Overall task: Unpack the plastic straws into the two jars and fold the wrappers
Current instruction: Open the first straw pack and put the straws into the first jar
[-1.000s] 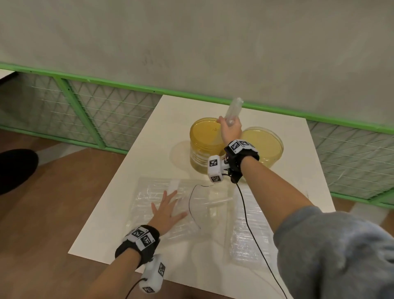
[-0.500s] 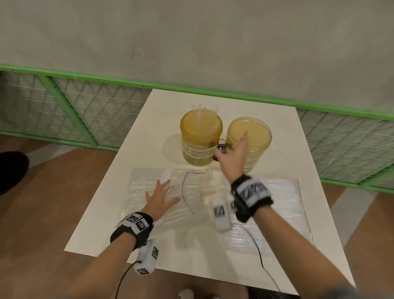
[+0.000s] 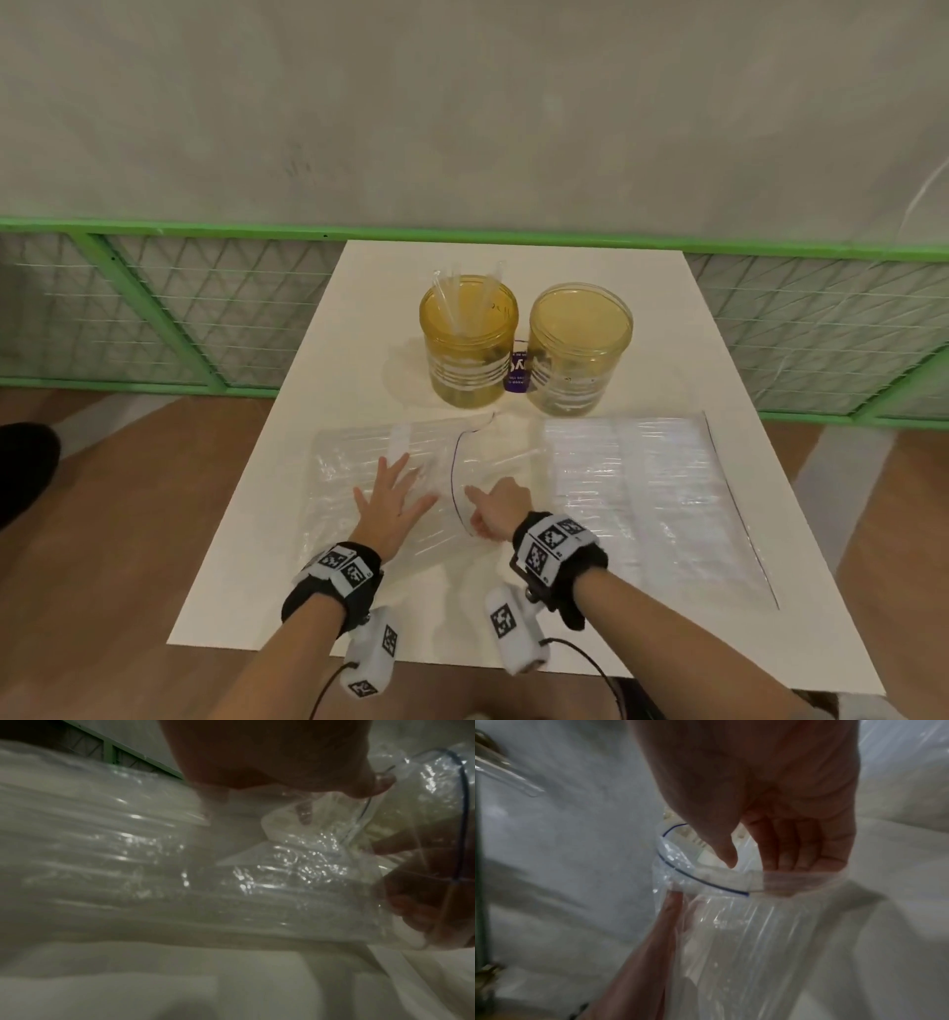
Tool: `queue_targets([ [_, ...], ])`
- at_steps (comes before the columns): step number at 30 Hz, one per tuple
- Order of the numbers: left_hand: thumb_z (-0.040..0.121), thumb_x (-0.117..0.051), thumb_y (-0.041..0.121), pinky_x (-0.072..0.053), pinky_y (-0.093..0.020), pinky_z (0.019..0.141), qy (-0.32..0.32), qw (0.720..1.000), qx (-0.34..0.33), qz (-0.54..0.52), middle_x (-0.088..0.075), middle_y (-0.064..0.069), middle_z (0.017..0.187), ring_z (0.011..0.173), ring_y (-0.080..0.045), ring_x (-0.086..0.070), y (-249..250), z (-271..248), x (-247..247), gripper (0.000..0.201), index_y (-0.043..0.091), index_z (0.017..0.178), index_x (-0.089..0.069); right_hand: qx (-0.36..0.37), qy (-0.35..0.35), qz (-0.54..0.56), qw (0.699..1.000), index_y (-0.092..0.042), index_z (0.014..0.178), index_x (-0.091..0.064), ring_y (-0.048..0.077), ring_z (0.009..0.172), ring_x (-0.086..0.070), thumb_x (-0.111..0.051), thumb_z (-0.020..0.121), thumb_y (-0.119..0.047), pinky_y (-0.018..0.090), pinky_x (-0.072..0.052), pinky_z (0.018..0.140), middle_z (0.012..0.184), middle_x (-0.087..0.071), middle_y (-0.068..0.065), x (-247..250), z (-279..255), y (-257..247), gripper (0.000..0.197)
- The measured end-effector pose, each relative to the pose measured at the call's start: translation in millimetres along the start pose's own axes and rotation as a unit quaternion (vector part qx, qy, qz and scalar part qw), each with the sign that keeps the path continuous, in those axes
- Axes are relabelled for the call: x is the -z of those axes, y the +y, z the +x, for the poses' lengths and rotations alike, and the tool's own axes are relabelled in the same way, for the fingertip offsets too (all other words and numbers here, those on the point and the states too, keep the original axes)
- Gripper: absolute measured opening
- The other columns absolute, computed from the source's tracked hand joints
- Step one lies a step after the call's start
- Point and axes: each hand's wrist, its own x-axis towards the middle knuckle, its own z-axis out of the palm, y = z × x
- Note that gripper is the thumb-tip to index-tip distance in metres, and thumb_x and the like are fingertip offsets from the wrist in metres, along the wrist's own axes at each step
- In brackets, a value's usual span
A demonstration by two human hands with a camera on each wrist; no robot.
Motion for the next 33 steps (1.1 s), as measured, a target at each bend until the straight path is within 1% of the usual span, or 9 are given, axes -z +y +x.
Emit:
queue_targets([
  [4,0.057,-0.029,0.09,0.023,-0.047,0.11,-0.01,1.0,-0.016,-0.003,-0.007,0.005,0.157,0.144,-0.012,0.012,-5,-2,0,0.109,0.027,0.145,-0.02,-0.067,-0.035,-0.041,0.996,0.001,0.121,-0.054,0.022,0.073,-0.064,-0.05,0.09,-0.051,0.03,-0.053,0.062,0.097,-0.067,0.011,1,3,-9,0.062],
  [7,0.056,-0.027,0.081,0.023,-0.044,0.111,-0.007,1.0,-0.002,-0.023,-0.002,0.001,0.158,0.145,-0.013,0.011,-2,-2,2,0.105,0.028,0.146,-0.015,-0.083,-0.001,-0.023,0.996,0.0,0.132,-0.044,0.03,0.102,-0.062,-0.052,0.083,-0.062,0.034,-0.048,0.083,0.123,-0.06,0.017,-4,9,-9,0.079],
  [9,0.054,-0.028,0.084,0.022,-0.044,0.111,-0.009,1.0,0.0,-0.026,-0.001,0.0,0.158,0.145,-0.013,0.01,-3,-2,3,0.109,0.028,0.147,-0.014,-0.093,0.01,0.029,0.995,-0.002,0.134,-0.041,0.03,0.104,-0.059,-0.055,0.076,-0.068,0.038,-0.047,0.095,0.125,-0.059,0.016,-10,18,-5,0.089],
  [13,0.044,-0.023,0.1,0.022,-0.044,0.113,-0.005,0.999,0.001,-0.04,-0.001,-0.002,0.158,0.143,-0.007,0.011,-15,1,1,0.125,0.031,0.148,-0.013,-0.122,0.044,0.19,0.973,-0.002,0.137,-0.038,0.031,0.11,-0.056,-0.069,0.058,-0.069,0.046,-0.044,0.1,0.123,-0.058,0.013,-16,18,-10,0.108],
  [19,0.047,-0.027,0.097,0.023,-0.042,0.112,-0.027,0.999,-0.02,-0.035,-0.002,-0.001,0.157,0.143,-0.008,0.008,-17,-8,3,0.12,0.032,0.147,-0.013,-0.139,0.048,0.261,0.954,-0.003,0.14,-0.034,0.036,0.12,-0.049,-0.069,0.061,-0.068,0.046,-0.039,0.104,0.135,-0.049,0.017,-15,20,-18,0.109],
  [23,0.061,-0.029,0.091,0.019,-0.048,0.112,-0.04,0.997,-0.045,0.042,0.001,0.007,0.157,0.138,-0.004,0.017,-16,-8,2,0.103,0.033,0.146,-0.012,-0.141,0.056,0.275,0.949,-0.005,0.124,-0.053,0.033,0.103,-0.058,-0.067,0.057,-0.063,0.044,-0.045,0.096,0.118,-0.061,0.014,-26,27,-7,0.09],
  [25,0.055,-0.023,0.094,0.015,-0.052,0.112,-0.034,0.995,-0.05,0.073,0.0,0.01,0.157,0.143,-0.01,0.018,-18,-2,2,0.104,0.04,0.143,-0.012,-0.119,0.078,0.327,0.934,-0.004,0.111,-0.057,0.031,0.096,-0.059,-0.067,0.073,-0.041,0.04,-0.047,0.088,0.104,-0.063,0.012,-24,16,-14,0.054],
  [28,0.067,-0.031,0.08,0.012,-0.054,0.113,-0.007,0.997,-0.029,0.066,-0.004,0.009,0.157,0.144,-0.014,0.014,-13,4,2,0.087,0.042,0.144,-0.014,-0.082,0.142,0.411,0.897,-0.014,0.08,-0.059,0.027,0.085,-0.06,-0.062,0.082,-0.022,0.038,-0.048,0.08,0.079,-0.061,0.004,-29,6,-16,0.008],
  [33,0.094,-0.043,0.045,0.013,-0.047,0.114,0.059,0.998,-0.011,0.034,-0.015,0.004,0.156,0.145,-0.012,0.005,-9,0,0,0.061,0.025,0.146,-0.02,-0.066,0.194,0.419,0.884,-0.01,0.083,-0.062,0.026,0.08,-0.06,-0.063,0.082,-0.021,0.034,-0.048,0.072,0.076,-0.063,0.005,-27,1,-15,0.011],
])
